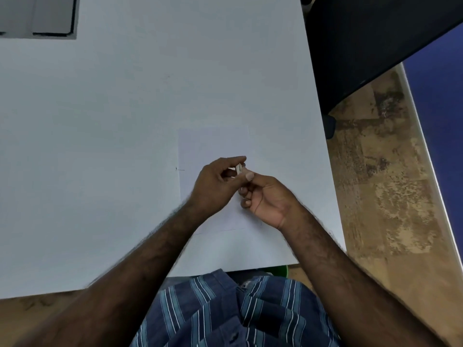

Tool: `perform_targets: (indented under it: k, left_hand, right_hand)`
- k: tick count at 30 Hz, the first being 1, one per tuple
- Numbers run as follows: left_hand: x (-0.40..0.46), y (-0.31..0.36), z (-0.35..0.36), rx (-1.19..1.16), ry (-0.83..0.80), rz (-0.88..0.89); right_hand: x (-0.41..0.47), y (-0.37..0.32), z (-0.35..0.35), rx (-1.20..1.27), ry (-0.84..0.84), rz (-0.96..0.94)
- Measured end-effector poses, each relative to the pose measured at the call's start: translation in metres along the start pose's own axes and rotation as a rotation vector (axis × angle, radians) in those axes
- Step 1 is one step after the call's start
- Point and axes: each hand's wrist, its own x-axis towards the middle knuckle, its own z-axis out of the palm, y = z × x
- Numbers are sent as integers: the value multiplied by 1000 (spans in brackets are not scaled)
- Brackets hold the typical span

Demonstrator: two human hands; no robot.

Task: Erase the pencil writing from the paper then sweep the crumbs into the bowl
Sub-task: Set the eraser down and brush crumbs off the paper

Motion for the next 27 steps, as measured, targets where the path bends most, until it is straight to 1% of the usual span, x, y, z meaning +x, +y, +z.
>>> perform_targets:
  k: [3, 6, 11, 15, 17, 21, 23, 25, 27]
  left_hand:
    - [-3, 5, 2, -237, -28, -67]
    - [-9, 5, 9, -375, -57, -88]
    - [-19, 0, 24, -415, -53, -97]
    - [-27, -3, 34, -384, 4, -130]
    - [-30, -4, 39, -406, 45, -171]
    - [-36, -8, 47, -541, 176, -325]
    - [-37, -12, 47, -610, 256, -402]
    - [-38, -15, 43, -639, 322, -463]
    - [-39, -18, 39, -656, 349, -516]
  right_hand:
    - [-9, 3, 0, 102, -82, 22]
    - [-15, 8, -2, 198, -148, 50]
    - [-24, 19, -8, 279, -133, 54]
    - [-32, 28, -9, 288, -80, 1]
    - [-33, 33, -9, 246, -34, -63]
    - [-33, 41, -5, 92, 158, -214]
    - [-32, 45, 0, 34, 245, -254]
    - [-32, 49, 6, -84, 337, -285]
    - [-33, 53, 11, -171, 391, -321]
